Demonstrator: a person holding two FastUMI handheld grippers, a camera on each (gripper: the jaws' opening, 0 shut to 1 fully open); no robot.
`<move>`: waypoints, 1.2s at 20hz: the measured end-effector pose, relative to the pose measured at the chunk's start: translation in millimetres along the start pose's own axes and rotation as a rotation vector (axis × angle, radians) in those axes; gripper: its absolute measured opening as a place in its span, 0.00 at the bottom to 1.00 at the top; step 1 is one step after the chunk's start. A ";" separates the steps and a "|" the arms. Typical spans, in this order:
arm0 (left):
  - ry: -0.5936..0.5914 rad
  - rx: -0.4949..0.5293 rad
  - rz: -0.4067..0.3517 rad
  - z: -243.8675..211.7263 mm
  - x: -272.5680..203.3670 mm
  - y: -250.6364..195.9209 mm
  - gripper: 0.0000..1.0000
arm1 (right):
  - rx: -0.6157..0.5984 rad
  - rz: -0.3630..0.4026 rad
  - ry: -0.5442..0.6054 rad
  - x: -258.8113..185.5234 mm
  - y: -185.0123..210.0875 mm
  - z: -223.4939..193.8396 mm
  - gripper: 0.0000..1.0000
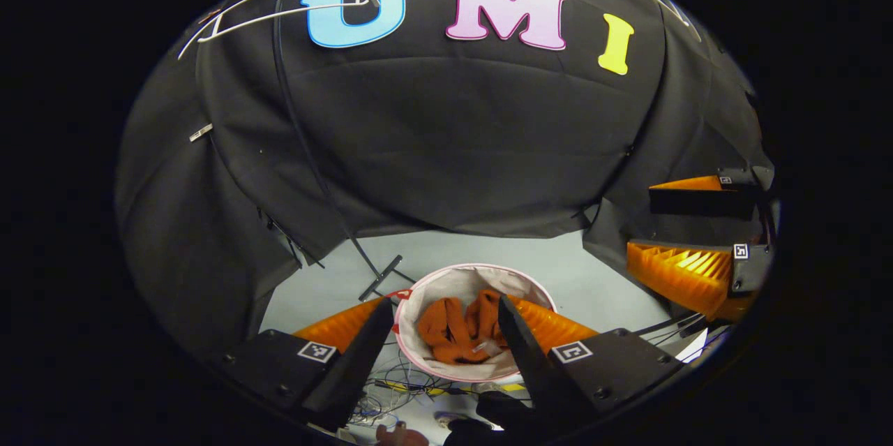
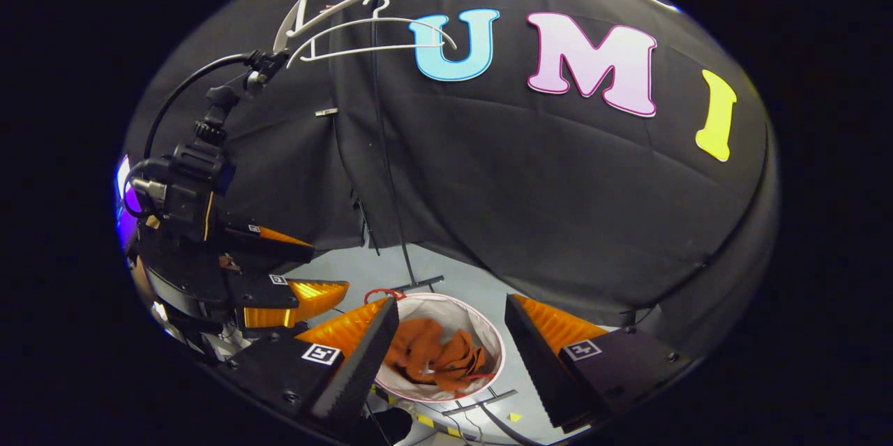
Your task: Grasp the clothes on the hanger with both hands and then place them into the laundry hamper below.
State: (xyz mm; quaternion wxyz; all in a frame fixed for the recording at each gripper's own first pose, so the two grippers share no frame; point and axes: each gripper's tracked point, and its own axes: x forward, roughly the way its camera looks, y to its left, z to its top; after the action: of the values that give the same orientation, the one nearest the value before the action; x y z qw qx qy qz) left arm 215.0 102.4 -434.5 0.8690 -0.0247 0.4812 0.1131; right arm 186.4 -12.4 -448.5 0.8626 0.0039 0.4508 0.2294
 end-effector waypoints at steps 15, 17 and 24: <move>-0.185 0.024 -0.087 14.4 -83.1 -7.8 0.96 | -0.010 -0.054 -0.118 -58.9 33.2 22.3 0.99; -0.244 0.029 -0.097 20.8 -110.8 -3.9 0.96 | -0.007 -0.079 -0.159 -78.8 43.8 31.7 0.99; -0.455 0.057 -0.154 28.3 -221.6 10.8 0.96 | -0.023 -0.172 -0.325 -166.6 102.4 65.8 0.99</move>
State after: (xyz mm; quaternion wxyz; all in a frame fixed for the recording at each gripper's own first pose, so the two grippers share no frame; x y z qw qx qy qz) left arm 122.8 79.0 -232.1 0.9614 -0.0105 0.2727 0.0356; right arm 116.2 25.9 -258.3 0.9405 -0.0078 0.3016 0.1564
